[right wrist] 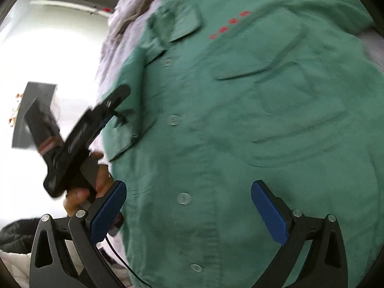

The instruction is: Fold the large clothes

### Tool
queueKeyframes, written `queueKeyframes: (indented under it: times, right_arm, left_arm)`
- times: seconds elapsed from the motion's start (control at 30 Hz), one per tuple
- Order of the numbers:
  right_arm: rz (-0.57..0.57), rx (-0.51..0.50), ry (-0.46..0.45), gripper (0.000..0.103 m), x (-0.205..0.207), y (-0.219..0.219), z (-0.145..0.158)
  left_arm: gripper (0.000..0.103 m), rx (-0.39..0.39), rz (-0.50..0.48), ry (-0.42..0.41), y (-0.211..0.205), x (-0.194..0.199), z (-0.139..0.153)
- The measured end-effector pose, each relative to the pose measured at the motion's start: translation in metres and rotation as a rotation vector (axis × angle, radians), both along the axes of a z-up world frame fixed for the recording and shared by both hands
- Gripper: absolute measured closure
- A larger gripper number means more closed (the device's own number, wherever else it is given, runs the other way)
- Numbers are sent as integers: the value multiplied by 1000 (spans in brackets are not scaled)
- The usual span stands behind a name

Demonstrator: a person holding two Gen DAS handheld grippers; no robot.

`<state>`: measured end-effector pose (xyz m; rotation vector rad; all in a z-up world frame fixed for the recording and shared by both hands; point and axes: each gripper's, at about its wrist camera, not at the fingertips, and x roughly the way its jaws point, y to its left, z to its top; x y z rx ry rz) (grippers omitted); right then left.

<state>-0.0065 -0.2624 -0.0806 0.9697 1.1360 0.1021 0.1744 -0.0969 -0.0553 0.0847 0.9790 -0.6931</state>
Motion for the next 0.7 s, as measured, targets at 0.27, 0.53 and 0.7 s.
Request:
queueKeyframes:
  times: [0.27,0.53,0.7]
  right_arm:
    - [305,-406,-96,0,85,68,42]
    - [583,-986,-146,32,168,164,22]
    - [685,-1152,-138,39,189,184,-14]
  left_arm:
    - [21,133,186,-118,99,-16,25]
    - [21,275,368,-20,167,-2,-21]
    - [21,283,366,-24,165,3,-33]
